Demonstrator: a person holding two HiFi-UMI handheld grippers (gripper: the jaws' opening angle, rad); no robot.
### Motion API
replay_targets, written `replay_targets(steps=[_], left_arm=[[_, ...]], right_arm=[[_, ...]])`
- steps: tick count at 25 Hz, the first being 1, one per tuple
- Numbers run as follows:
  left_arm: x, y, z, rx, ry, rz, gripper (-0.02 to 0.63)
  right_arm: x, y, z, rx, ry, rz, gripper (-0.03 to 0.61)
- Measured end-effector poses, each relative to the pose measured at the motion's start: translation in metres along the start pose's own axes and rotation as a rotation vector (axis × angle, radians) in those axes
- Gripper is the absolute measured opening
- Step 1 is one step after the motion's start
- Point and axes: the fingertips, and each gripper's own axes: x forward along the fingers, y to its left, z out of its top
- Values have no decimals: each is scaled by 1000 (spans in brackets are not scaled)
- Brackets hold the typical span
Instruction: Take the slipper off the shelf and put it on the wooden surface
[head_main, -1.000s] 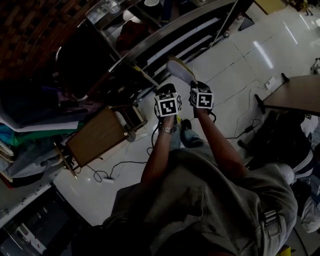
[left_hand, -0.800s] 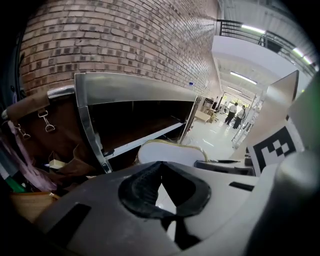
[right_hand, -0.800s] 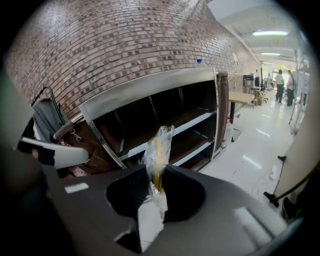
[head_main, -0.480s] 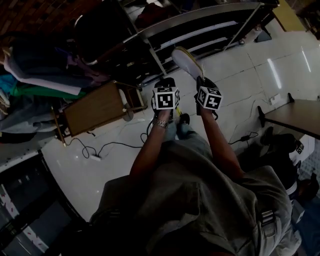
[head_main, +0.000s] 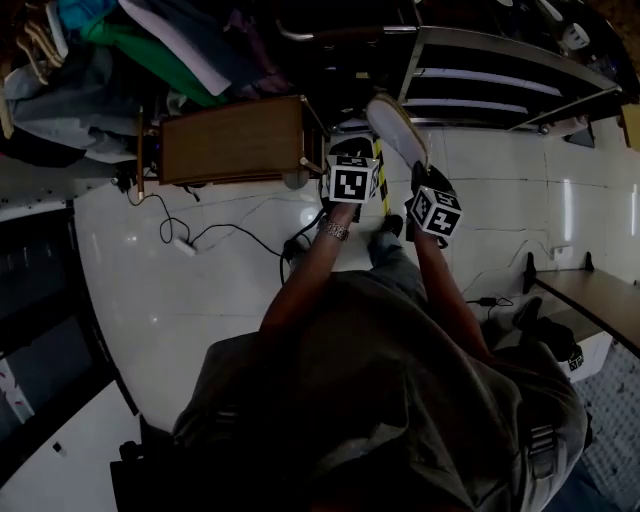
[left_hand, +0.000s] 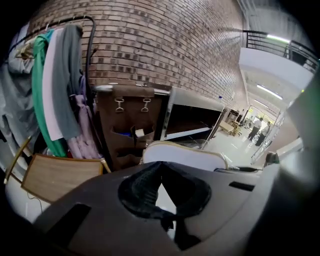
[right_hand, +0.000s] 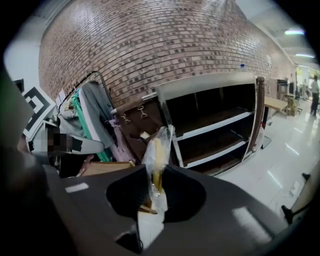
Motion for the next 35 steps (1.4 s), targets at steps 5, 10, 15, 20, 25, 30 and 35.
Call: replay_targets(steps=[5,10,15,20,25,30,35], left_arm=[[-64,127,-52,-54,-15,24,3],[-139,265,-83,-42,-38,31,3],[-195,347,-105,-41,-22,66,3],[-206,371,-102,-63,-32,40,3],[-212,389,-90,-29,-35,46,3],[-205,414,-96,-87,-16,78,3],[-199,415,-119,-83,35,102,3]], right_arm=[[38,132,-44,-52,18,29,57],[73,273,-85,-22,-3,-12,57],[83,398,-107,-88,27,47,57],[105,438,-111,-113,53,63,58],[136,428,-113,-32,74,28,58],[178,406,-121,155,50,-44,58],[218,358,-152,347,15,-198,58]])
